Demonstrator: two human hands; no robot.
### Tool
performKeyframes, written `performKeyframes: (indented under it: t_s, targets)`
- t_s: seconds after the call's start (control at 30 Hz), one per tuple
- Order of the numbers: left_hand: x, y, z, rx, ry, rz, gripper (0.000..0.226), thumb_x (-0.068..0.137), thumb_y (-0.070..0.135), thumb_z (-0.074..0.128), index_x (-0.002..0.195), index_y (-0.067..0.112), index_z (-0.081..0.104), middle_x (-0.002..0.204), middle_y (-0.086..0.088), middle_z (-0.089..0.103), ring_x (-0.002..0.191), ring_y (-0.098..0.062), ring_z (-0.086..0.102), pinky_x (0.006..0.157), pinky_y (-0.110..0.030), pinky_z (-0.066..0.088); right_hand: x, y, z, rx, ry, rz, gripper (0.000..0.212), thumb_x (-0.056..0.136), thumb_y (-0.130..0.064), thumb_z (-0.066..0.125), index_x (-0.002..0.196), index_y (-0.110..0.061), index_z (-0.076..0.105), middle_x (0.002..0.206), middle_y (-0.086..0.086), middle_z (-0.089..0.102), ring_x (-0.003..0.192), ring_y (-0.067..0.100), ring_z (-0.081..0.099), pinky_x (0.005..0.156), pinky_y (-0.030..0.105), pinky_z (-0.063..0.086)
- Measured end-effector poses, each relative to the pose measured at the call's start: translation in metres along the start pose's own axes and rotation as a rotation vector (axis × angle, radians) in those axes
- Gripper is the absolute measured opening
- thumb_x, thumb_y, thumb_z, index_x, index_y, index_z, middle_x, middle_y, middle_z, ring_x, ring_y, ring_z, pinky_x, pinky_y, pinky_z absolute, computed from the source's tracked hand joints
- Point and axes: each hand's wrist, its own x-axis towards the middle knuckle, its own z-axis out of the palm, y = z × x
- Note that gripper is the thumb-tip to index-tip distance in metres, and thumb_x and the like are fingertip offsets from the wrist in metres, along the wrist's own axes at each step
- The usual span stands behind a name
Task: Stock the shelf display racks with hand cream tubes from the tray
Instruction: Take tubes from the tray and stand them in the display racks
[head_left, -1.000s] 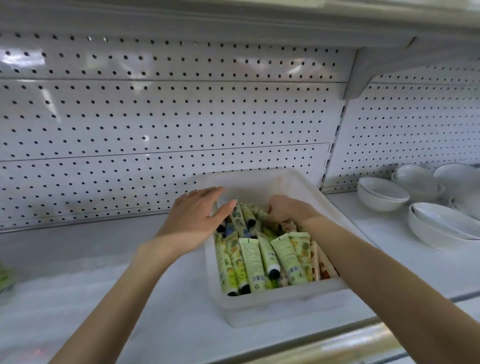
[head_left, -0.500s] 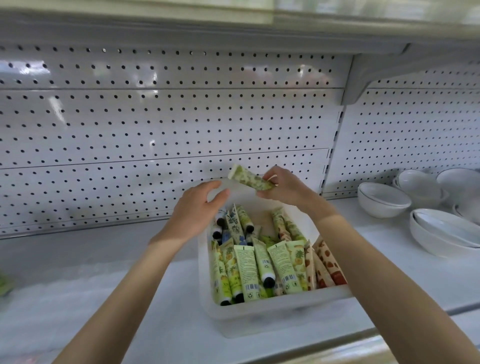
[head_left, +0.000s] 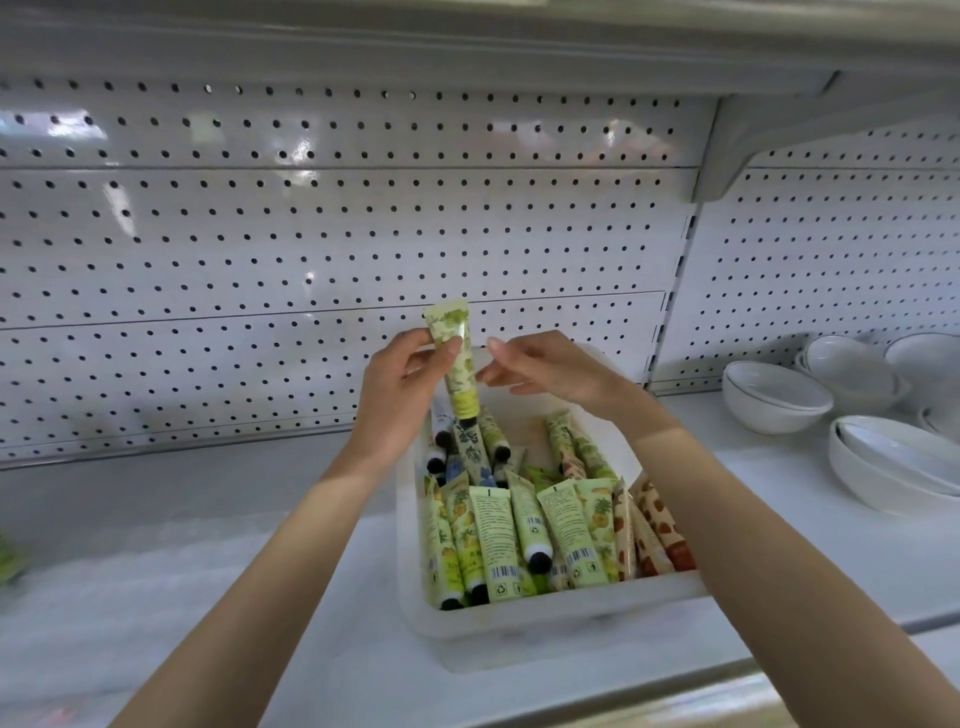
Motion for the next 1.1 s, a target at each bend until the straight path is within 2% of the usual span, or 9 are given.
performKeyframes:
  t_s: [0.13, 0.3, 0.43, 0.53, 0.6, 0.7, 0.83, 0.97, 1.1]
  targets:
    - [-0.002, -0.003, -0.002, -0.049, -0.054, -0.070, 0.009, 0.094, 0.023, 0.051, 0.095, 0.017, 0.058, 0.100, -0.008, 0.067, 0.094, -0.017, 0.064, 0.080, -0.038, 0.055, 0.009, 0.037, -0.010, -0.510, 0.052, 0.181, 0.045, 0.098, -0.036, 0.041, 0.117, 0.003, 0.056, 0.119, 0.017, 0.060, 0.108, 0.030, 0.058, 0.093, 0.035, 0.045]
    - [-0.007, 0.000, -0.002, -0.157, -0.101, -0.106, 0.013, 0.095, 0.016, 0.048, 0.105, 0.014, 0.056, 0.099, 0.001, 0.068, 0.086, -0.003, 0.067, 0.063, -0.023, 0.056, 0.009, 0.076, -0.002, -0.815, -0.123, 0.457, 0.036, 0.093, -0.015, 0.043, 0.127, -0.003, 0.041, 0.117, 0.013, 0.054, 0.098, 0.025, 0.053, 0.078, 0.032, 0.044]
    - [-0.009, 0.001, -0.005, -0.182, -0.084, -0.131, 0.014, 0.095, 0.015, 0.049, 0.106, 0.013, 0.058, 0.096, 0.000, 0.069, 0.082, -0.004, 0.067, 0.060, -0.022, 0.055, 0.012, 0.078, 0.003, -0.699, -0.023, 0.437, 0.049, 0.093, -0.017, 0.051, 0.135, -0.003, 0.031, 0.125, 0.016, 0.052, 0.110, 0.029, 0.053, 0.087, 0.036, 0.046]
    - [-0.011, 0.001, -0.010, -0.204, -0.076, -0.165, 0.014, 0.094, 0.017, 0.050, 0.104, 0.012, 0.059, 0.094, 0.001, 0.070, 0.081, -0.005, 0.068, 0.057, -0.022, 0.054, 0.012, 0.075, 0.011, -0.664, -0.060, 0.391, 0.049, 0.089, -0.021, 0.059, 0.131, -0.004, 0.040, 0.122, 0.012, 0.056, 0.108, 0.026, 0.055, 0.087, 0.034, 0.047]
    - [-0.011, 0.000, -0.015, -0.235, -0.058, -0.216, 0.013, 0.095, 0.018, 0.050, 0.100, 0.012, 0.059, 0.094, 0.001, 0.071, 0.083, -0.010, 0.068, 0.057, -0.024, 0.054, 0.013, 0.074, 0.013, -0.695, -0.095, 0.354, 0.021, 0.088, -0.023, 0.061, 0.100, -0.007, 0.057, 0.095, 0.008, 0.060, 0.085, 0.020, 0.058, 0.071, 0.026, 0.046]
    - [-0.011, -0.001, -0.023, -0.314, -0.038, -0.343, 0.013, 0.095, 0.020, 0.050, 0.095, 0.012, 0.060, 0.096, -0.002, 0.072, 0.087, -0.020, 0.067, 0.063, -0.034, 0.058, 0.013, 0.072, 0.015, -0.694, -0.072, 0.351, 0.033, 0.086, -0.025, 0.062, 0.063, -0.013, 0.042, 0.063, 0.000, 0.044, 0.055, 0.013, 0.040, 0.052, 0.023, 0.032]
    - [-0.013, 0.000, -0.034, -0.384, -0.073, -0.453, 0.015, 0.096, 0.017, 0.047, 0.102, 0.008, 0.059, 0.101, -0.010, 0.069, 0.091, -0.026, 0.064, 0.070, -0.038, 0.059, 0.014, 0.066, 0.013, -0.600, 0.028, 0.317, 0.025, 0.088, -0.032, 0.062, 0.084, -0.010, 0.050, 0.077, 0.001, 0.055, 0.068, 0.017, 0.053, 0.066, 0.028, 0.047]
    - [-0.016, 0.005, -0.043, -0.368, -0.162, -0.453, 0.013, 0.093, 0.009, 0.051, 0.101, 0.004, 0.060, 0.107, -0.014, 0.067, 0.094, -0.028, 0.063, 0.071, -0.037, 0.059, 0.013, 0.042, 0.011, -0.357, 0.151, 0.240, 0.029, 0.089, -0.022, 0.061, 0.111, -0.008, 0.047, 0.097, 0.001, 0.054, 0.075, 0.010, 0.054, 0.058, 0.018, 0.044]
    - [-0.019, 0.012, -0.052, -0.347, -0.198, -0.390, 0.014, 0.088, 0.004, 0.057, 0.100, 0.007, 0.063, 0.110, -0.013, 0.067, 0.095, -0.026, 0.064, 0.074, -0.038, 0.058, 0.006, 0.005, 0.013, -0.132, 0.219, 0.160, 0.034, 0.091, -0.023, 0.059, 0.119, -0.008, 0.049, 0.106, 0.005, 0.055, 0.091, 0.022, 0.059, 0.077, 0.035, 0.055]
